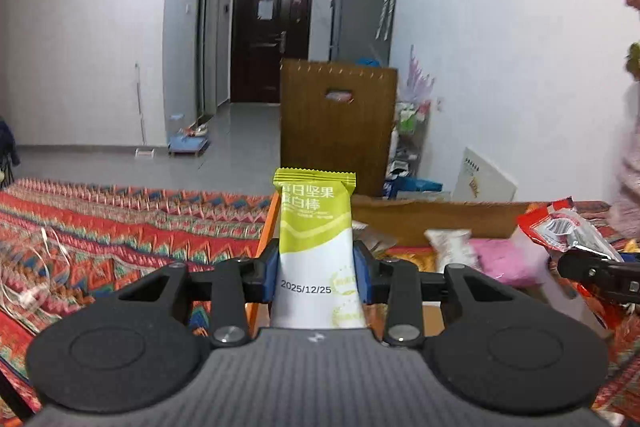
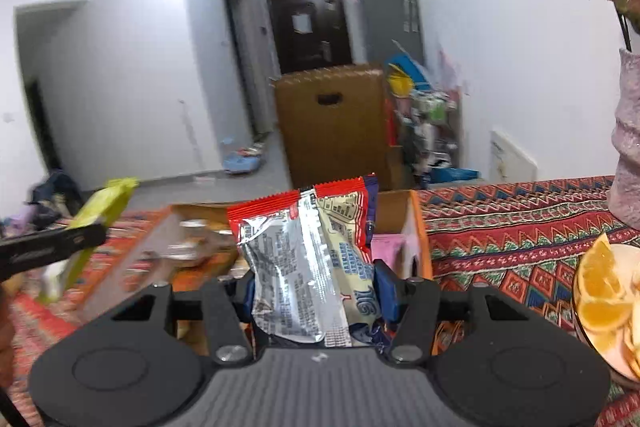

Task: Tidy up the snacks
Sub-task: 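Carry both packets into the orange box and open both tools, then withdraw both tools from the box over the remaining packets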

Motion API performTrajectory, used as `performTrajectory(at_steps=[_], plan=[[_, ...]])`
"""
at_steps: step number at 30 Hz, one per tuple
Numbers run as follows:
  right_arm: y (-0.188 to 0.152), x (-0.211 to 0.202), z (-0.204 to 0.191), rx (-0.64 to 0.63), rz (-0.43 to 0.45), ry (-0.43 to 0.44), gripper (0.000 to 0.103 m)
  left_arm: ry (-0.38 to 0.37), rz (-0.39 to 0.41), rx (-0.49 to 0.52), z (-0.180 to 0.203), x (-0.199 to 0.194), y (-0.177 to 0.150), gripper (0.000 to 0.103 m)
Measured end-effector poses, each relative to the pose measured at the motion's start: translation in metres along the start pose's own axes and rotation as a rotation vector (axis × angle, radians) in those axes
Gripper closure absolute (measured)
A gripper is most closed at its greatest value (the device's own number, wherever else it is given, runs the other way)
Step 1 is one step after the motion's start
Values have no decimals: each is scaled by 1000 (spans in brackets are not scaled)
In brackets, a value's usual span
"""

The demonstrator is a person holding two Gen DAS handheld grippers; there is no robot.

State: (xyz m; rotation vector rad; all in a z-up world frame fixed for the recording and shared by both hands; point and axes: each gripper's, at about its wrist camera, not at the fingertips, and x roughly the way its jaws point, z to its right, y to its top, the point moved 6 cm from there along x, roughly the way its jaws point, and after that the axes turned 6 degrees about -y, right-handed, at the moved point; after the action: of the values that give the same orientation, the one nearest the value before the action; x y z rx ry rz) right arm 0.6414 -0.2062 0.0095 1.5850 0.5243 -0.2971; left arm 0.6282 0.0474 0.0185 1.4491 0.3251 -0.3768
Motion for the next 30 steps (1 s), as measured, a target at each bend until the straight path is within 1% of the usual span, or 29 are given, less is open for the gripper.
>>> performTrajectory(at_steps=[1, 2, 4, 7, 8, 10, 11, 13, 15, 16, 18, 20, 21, 22, 23, 24, 26, 29, 30], plan=[[-3, 10, -1, -5, -7, -23, 49, -1, -30, 30, 0, 7, -4, 66], [-7, 16, 0, -6, -7, -39, 50, -1, -35, 52, -1, 10, -8, 65], [-11, 29, -7, -79, -16, -70, 50, 7, -36, 36, -6, 13, -13, 65], [-21, 34, -17, -150, -24, -123, 49, -3, -85, 9, -8, 21, -23, 63], [-22, 37, -19, -176, -35, -135, 48, 0, -101, 11, -7, 24, -27, 63], [-28, 41, -26, -239, -67, -164, 47, -9, -108, 45, -3, 25, -29, 58], [-29, 40, -29, -238, -68, -164, 42, -10, -106, 56, 0, 23, -29, 55], [-26, 37, -28, -173, -90, -108, 38, -14, -88, 78, 3, 19, -27, 54], [-22, 30, -29, -137, -89, -67, 33, -18, -78, 71, 3, 16, -23, 49], [-20, 25, -29, -136, -77, -71, 28, -21, -76, 64, 1, 14, -21, 49], [-13, 16, -27, -141, -60, -84, 28, -20, -64, 59, 0, 6, -15, 49], [-7, 5, -23, -135, -43, -98, 28, -24, -40, 64, 0, -8, -4, 49], [-4, -2, -22, -135, -31, -101, 28, -33, -17, 55, 0, -19, 2, 47], [1, -9, -19, -131, -20, -106, 28, -46, 2, 40, -1, -30, 7, 43], [5, -19, -16, -123, 2, -107, 28, -69, 19, 25, -1, -44, 11, 36], [8, -32, -16, -123, 25, -101, 28, -91, 31, 19, -1, -58, 14, 34], [12, -60, -13, -118, 53, -89, 28, -112, 36, 34, 1, -86, 17, 34], [14, -102, -15, -146, 74, -60, 28, -126, 57, 89, 6, -136, 14, 33], [14, -119, -14, -148, 88, -48, 27, -134, 70, 106, 8, -154, 11, 31]])
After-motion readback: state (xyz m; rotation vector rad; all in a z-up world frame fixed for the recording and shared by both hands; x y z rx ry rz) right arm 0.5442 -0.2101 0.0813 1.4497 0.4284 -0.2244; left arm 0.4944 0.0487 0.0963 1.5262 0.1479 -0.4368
